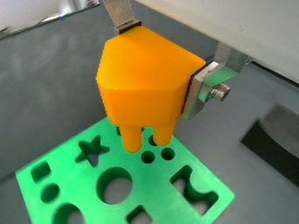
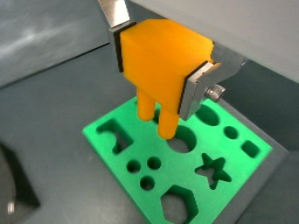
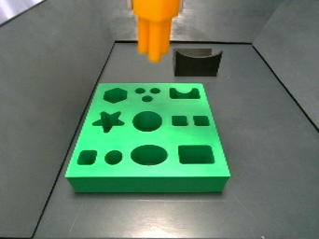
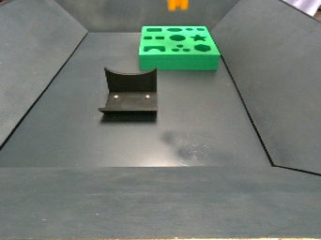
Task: Pick up the 3 prong object. Move up. Move to above the board. Insert the 3 prong object.
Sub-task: Insert the 3 prong object.
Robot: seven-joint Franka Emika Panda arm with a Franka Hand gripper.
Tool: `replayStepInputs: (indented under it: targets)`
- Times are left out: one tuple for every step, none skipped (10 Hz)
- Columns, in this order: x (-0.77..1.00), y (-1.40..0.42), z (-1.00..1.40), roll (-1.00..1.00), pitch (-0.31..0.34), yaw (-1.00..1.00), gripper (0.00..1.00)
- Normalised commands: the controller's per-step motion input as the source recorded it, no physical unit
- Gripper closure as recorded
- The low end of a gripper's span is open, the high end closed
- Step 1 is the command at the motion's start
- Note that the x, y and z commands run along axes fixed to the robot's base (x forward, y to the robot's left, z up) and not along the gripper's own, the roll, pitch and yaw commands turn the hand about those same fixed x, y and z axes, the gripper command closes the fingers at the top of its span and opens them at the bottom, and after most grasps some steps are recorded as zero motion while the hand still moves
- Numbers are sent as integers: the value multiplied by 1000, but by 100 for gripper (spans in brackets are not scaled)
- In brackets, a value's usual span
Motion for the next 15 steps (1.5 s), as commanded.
replayStepInputs:
  targets:
    - [0,211,-454,39,-10,911,100]
    - [243,183,-354,47,-66,560,100]
    - [209,111,-274,0,-31,0,100]
    - [163,106,-251,0,-27,-29,100]
    - [191,46,-231,0,-54,-266,100]
    - [186,0,-214,0,-60,-483,100]
    - [134,0,-209,0,-61,-563,100]
    - [63,0,-97,0,-16,-411,100]
    - [0,0,0,10,0,0,100]
    - [-23,20,-177,119,0,14,100]
    - [0,0,-477,406,-27,3,100]
    - [0,23,-431,449,-49,0,100]
    - [20,23,-417,456,-50,0,100]
    - [0,0,-446,443,-46,0,100]
    - [46,0,0,11,0,0,100]
